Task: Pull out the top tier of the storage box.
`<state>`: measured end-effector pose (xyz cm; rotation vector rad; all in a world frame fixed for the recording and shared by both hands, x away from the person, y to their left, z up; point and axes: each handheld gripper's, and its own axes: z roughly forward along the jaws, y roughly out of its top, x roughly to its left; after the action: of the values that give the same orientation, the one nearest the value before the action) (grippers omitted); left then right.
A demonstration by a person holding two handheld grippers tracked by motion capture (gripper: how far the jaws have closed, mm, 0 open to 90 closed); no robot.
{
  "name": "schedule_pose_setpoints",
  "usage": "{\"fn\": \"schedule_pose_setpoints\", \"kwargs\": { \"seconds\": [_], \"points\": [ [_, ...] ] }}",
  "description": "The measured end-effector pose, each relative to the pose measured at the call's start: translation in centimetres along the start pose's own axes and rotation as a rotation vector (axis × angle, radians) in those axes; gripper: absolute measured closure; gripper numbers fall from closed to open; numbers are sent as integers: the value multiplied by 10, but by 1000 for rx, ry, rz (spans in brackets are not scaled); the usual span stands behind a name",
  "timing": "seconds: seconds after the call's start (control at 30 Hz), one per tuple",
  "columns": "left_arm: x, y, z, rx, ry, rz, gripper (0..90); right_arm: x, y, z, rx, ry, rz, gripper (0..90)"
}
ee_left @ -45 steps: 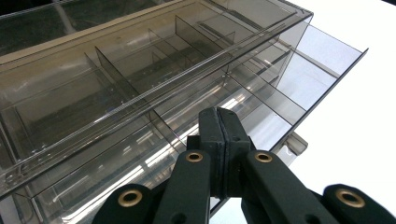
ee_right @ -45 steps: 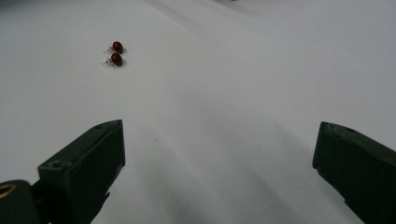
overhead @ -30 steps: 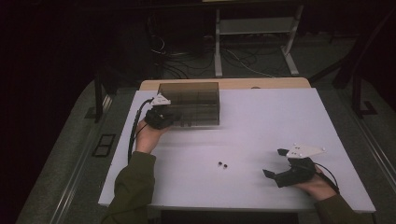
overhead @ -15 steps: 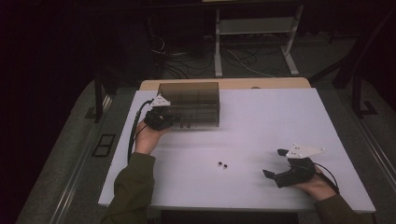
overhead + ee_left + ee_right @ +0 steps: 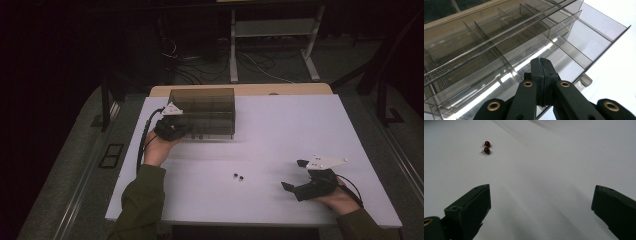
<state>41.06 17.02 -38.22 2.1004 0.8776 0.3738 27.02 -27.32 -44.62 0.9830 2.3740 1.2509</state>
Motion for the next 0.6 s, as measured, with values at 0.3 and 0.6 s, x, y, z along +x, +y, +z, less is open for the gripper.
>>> {"fn": "schedule_pose_setpoints", "kwargs": {
  "seconds": [0.3,0.6],
  "points": [
    [-1,-1,-1,6,-4,2,888,0,0,0,0,1,-1,19],
    [-3,-3,-3,14,-6,4,888,0,0,0,0,1,-1,19]
  ]
}}
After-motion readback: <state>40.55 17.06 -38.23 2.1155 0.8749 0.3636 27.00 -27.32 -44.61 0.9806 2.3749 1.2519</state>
